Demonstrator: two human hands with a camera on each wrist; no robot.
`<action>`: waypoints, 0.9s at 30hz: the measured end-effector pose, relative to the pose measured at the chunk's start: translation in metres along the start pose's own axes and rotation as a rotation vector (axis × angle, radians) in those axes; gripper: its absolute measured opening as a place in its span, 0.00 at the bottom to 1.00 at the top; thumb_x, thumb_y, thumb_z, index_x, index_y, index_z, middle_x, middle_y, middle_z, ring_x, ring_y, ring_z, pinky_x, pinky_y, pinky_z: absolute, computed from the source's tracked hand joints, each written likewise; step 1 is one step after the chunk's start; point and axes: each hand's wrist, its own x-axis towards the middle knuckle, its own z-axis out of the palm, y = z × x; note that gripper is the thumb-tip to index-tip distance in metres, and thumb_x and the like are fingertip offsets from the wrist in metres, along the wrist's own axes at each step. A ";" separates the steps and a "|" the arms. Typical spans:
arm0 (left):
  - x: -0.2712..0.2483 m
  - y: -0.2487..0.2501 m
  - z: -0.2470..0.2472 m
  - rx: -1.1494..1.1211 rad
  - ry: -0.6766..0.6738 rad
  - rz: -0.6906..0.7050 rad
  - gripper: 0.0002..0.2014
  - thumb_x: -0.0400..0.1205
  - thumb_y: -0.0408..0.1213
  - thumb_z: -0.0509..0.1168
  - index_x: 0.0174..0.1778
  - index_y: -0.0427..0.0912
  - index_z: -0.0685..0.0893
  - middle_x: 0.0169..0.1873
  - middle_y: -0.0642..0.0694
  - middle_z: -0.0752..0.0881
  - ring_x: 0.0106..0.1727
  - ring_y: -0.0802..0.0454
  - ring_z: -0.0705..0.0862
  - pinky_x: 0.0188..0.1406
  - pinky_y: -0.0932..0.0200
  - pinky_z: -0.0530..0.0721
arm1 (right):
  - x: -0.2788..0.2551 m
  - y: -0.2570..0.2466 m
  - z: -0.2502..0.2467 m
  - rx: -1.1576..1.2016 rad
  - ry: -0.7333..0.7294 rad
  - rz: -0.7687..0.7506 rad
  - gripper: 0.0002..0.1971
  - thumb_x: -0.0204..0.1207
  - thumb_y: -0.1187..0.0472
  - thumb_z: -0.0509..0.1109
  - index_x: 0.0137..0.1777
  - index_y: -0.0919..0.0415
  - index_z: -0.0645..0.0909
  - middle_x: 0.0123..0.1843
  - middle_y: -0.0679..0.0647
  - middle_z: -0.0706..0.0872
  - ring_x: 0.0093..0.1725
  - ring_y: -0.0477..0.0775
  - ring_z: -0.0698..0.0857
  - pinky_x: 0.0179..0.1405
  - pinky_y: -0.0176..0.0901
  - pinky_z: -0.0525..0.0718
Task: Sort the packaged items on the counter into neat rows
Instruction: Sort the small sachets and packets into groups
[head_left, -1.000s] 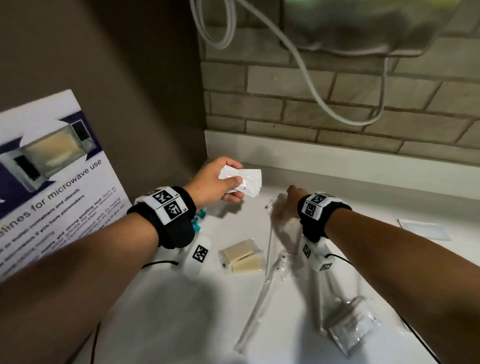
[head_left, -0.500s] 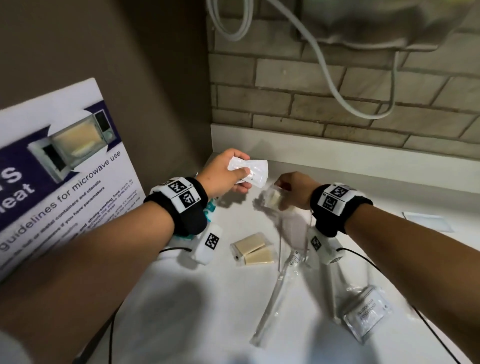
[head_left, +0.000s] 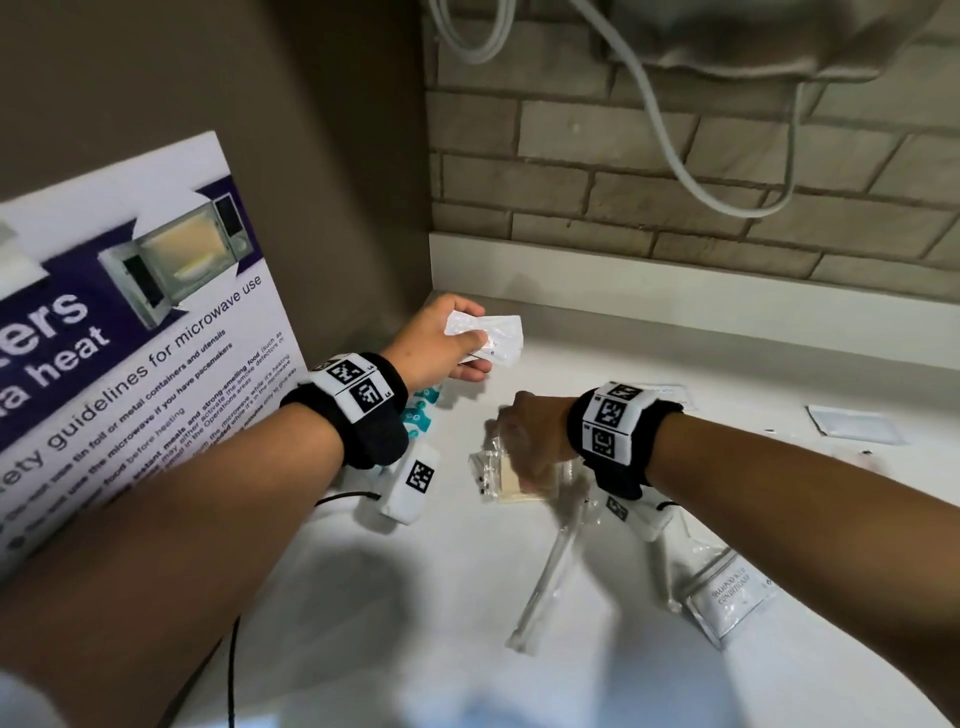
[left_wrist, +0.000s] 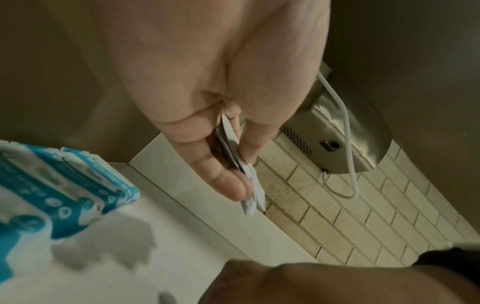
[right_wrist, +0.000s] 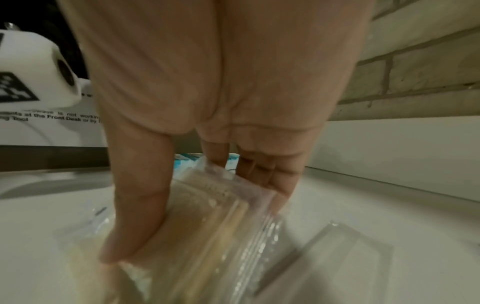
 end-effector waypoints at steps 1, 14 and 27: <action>0.000 -0.002 0.000 0.001 0.004 -0.007 0.11 0.85 0.26 0.61 0.61 0.41 0.73 0.50 0.37 0.82 0.34 0.47 0.87 0.36 0.59 0.91 | -0.002 -0.001 0.000 -0.032 0.021 0.005 0.22 0.70 0.58 0.79 0.63 0.61 0.78 0.61 0.56 0.79 0.66 0.58 0.79 0.56 0.43 0.77; 0.008 -0.014 0.019 0.173 -0.010 -0.091 0.16 0.86 0.31 0.59 0.70 0.39 0.70 0.53 0.38 0.82 0.39 0.51 0.85 0.37 0.59 0.87 | -0.019 0.003 0.014 0.228 -0.022 0.007 0.29 0.63 0.64 0.83 0.63 0.58 0.74 0.45 0.46 0.80 0.47 0.53 0.82 0.24 0.34 0.87; 0.012 -0.014 0.009 0.200 -0.017 -0.035 0.15 0.86 0.31 0.58 0.69 0.39 0.71 0.52 0.40 0.82 0.42 0.48 0.86 0.35 0.62 0.85 | -0.009 -0.002 0.016 0.025 0.033 0.011 0.26 0.65 0.57 0.81 0.57 0.53 0.70 0.47 0.46 0.75 0.52 0.51 0.76 0.27 0.36 0.78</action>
